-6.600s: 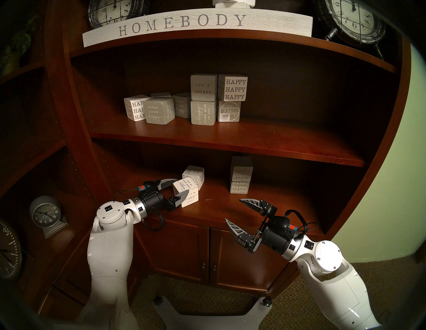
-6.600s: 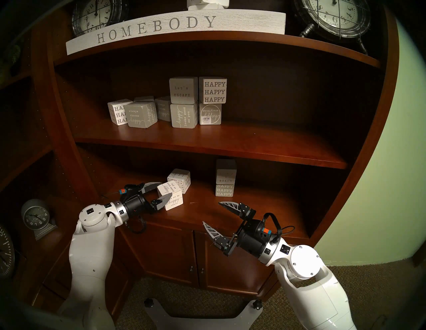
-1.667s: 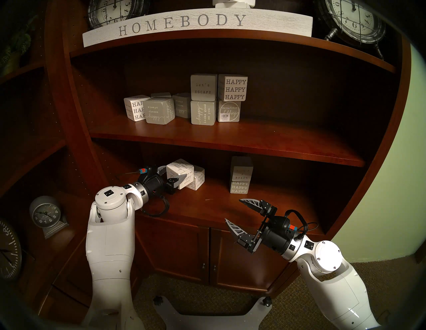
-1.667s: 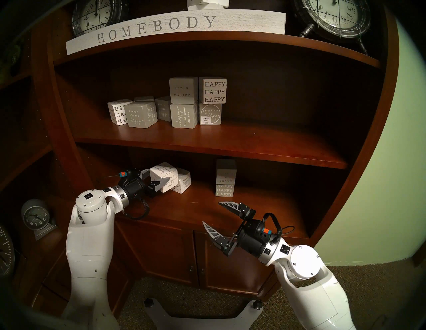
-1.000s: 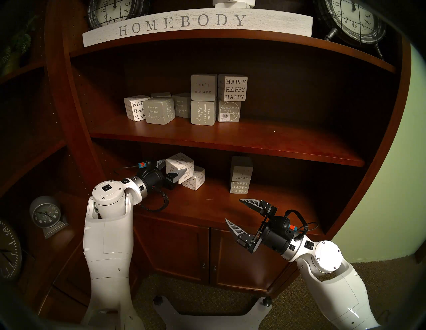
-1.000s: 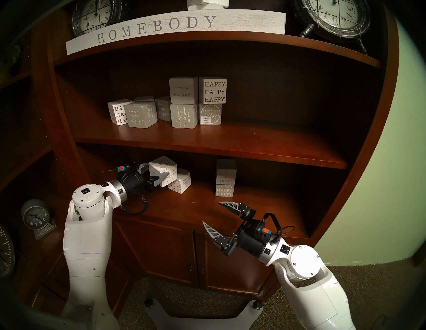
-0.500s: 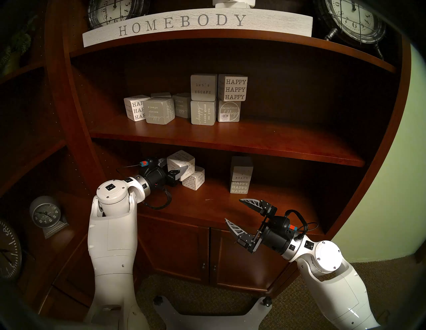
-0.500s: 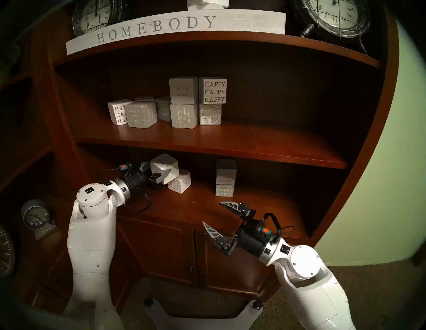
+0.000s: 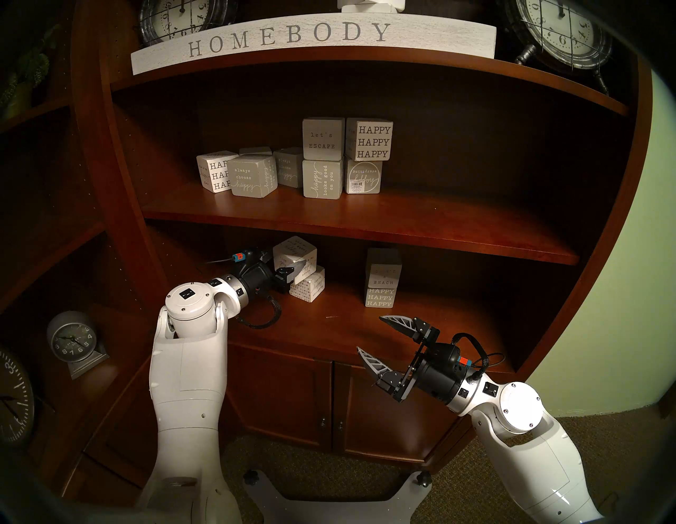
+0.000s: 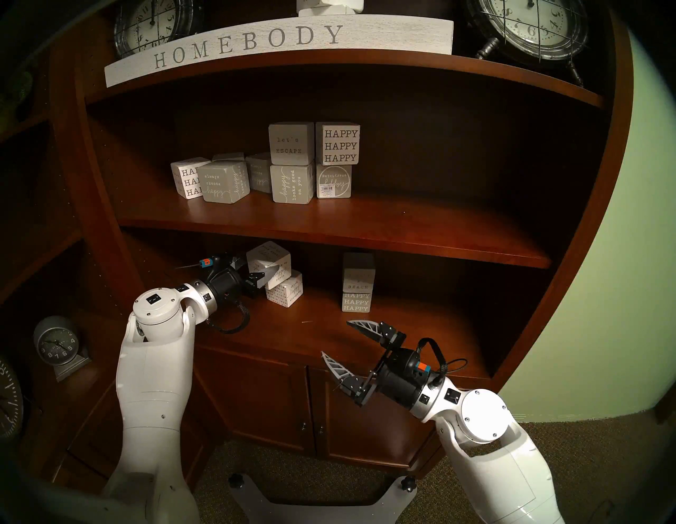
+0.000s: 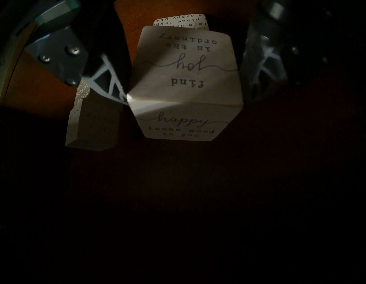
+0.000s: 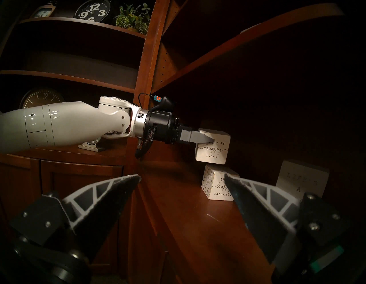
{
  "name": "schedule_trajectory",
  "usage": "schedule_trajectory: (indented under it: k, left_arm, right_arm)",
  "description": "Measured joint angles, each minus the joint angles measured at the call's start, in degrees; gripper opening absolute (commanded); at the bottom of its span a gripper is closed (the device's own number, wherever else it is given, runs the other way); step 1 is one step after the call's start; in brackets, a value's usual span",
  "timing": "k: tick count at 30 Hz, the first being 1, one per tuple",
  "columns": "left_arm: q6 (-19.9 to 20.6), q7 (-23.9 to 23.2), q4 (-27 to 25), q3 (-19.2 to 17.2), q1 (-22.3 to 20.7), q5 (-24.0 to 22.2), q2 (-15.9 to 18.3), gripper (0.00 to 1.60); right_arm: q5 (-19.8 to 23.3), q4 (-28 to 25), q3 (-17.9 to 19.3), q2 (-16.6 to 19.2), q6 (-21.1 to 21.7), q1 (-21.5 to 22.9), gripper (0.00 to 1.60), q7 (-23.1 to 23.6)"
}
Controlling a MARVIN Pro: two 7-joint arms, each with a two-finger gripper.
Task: Stack four cubes vertically into two groups
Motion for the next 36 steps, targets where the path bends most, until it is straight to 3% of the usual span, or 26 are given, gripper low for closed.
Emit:
schedule_trajectory:
  k: [21,36]
  left_arm:
    - [-2.43,4.39,6.06,2.37,-2.26,1.97,-0.78,0.00]
    - [-2.79,6.12,7.08,2.73,-3.75,2.89,-0.90,0.00]
  right_arm:
    - [-0.02,0.00,0.04,-0.05,0.01,-0.01,1.60,0.05]
    - [-0.05,0.00,0.06,-0.09,0.01,-0.01,1.60,0.08]
